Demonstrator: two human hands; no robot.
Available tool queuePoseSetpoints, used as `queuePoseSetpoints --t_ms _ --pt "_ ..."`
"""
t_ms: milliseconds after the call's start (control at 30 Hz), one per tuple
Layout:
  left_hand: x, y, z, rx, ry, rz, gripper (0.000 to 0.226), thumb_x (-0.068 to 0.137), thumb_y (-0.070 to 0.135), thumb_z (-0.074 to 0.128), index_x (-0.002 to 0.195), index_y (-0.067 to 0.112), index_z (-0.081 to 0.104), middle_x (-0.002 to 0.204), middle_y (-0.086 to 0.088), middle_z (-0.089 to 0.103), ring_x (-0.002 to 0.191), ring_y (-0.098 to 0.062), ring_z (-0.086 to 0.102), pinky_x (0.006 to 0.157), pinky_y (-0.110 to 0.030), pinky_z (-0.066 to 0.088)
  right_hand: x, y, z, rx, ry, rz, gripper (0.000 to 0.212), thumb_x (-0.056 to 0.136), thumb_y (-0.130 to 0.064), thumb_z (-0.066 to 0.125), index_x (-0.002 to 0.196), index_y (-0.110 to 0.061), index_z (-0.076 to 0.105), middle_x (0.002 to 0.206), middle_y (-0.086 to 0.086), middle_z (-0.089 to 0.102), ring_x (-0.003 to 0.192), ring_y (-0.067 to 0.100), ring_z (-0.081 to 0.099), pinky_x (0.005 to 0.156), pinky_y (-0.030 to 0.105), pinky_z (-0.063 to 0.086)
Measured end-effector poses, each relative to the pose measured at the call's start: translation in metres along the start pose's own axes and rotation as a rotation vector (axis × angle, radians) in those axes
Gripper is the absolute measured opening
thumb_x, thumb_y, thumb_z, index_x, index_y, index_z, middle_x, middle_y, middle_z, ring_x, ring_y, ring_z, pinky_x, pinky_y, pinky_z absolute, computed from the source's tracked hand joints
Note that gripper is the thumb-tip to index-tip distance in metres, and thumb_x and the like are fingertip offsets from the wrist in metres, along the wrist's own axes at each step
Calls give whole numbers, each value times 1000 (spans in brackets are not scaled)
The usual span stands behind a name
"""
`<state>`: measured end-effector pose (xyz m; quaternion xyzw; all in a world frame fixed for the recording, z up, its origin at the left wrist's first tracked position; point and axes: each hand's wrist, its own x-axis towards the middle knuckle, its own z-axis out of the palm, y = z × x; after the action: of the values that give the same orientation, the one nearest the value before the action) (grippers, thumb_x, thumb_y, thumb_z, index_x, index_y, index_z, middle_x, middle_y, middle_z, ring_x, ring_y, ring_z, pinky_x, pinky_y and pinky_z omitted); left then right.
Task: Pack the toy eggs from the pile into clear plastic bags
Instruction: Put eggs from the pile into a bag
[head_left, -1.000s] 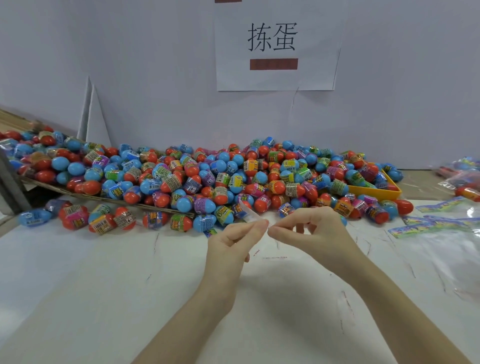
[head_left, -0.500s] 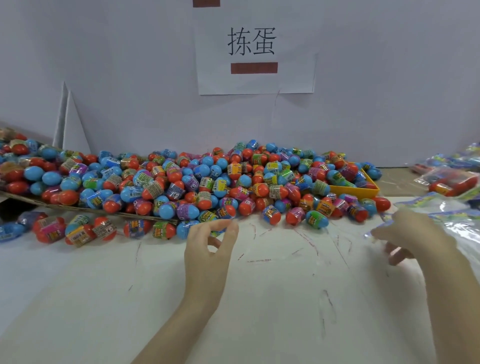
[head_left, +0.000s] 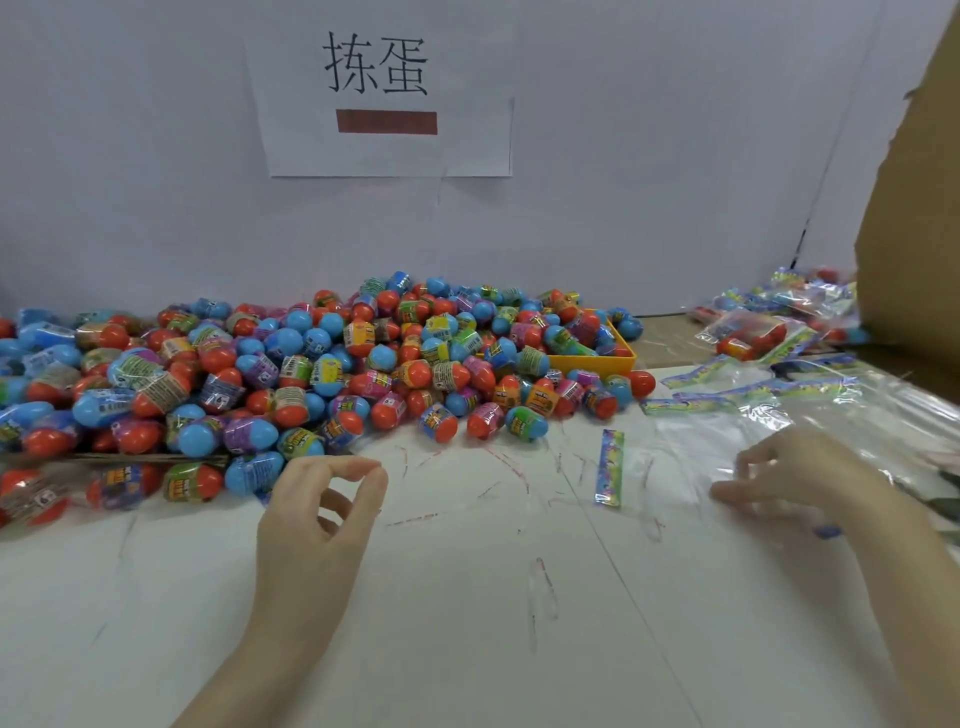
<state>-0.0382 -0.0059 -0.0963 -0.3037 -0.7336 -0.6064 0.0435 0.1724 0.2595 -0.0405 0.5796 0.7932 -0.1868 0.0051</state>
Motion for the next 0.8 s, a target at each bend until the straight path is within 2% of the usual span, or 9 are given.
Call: queuePoseSetpoints --t_ms 67,167,267,367,433,500,600,667,800 --pt "-1 0 -1 27 -7 33 19 84 11 63 75 28 59 88 9 56 72 0 53 57 -8 40 1 5 9 87 31 -22 30 72 -39 75 88 -14 69 89 2 71 76 24 66 61 27 46" --pt "-2 1 -1 49 -11 60 22 83 9 64 76 29 58 89 10 56 75 2 53 58 -7 40 4 6 16 112 143 -49 21 74 -35 75 89 -22 70 114 0 66 86 22 65 89 37 47" --pt "-2 1 -1 74 -17 83 25 83 8 64 77 31 57 90 11 56 75 2 53 59 -6 41 4 2 16 5 271 -111 5 76 -33 72 79 -28 70 128 -4 58 107 22 57 89 33 42" --pt "-2 1 -1 71 -14 87 25 83 7 64 77 31 57 90 11 56 76 1 53 59 -7 41 8 -1 14 -102 366 -182 7 81 -33 67 74 -30 66 120 -3 63 110 22 53 87 33 31" --pt "-3 1 -1 65 -15 86 24 83 8 64 77 30 58 90 11 56 76 2 53 59 -7 41 12 -3 11 -57 404 -262 9 79 -38 69 74 -32 64 119 -5 63 110 21 52 89 36 32" --pt "-3 1 -1 63 -22 85 23 82 8 64 77 29 58 90 11 57 76 2 53 59 -7 41 17 -7 8 35 293 -370 13 75 -40 72 83 -35 64 125 -6 59 113 19 50 90 35 36" --pt "-4 2 -1 81 -34 100 24 82 7 64 77 29 58 88 11 57 77 1 53 58 -8 41 27 -17 16 -74 86 -453 35 80 -42 66 113 -33 61 136 -10 49 125 16 43 104 41 32" --pt "-4 2 -1 91 -33 109 25 82 6 65 77 30 58 87 11 57 78 1 53 58 -7 41 32 -26 23 -119 95 -472 37 83 -49 59 117 -34 60 137 -9 49 128 18 38 106 47 28" --pt "-3 2 0 98 -35 112 27 82 6 65 77 31 57 88 12 57 79 1 53 58 -6 41 42 -41 30 -238 78 -417 48 73 -60 63 115 -38 61 129 -7 53 127 21 35 100 41 29"
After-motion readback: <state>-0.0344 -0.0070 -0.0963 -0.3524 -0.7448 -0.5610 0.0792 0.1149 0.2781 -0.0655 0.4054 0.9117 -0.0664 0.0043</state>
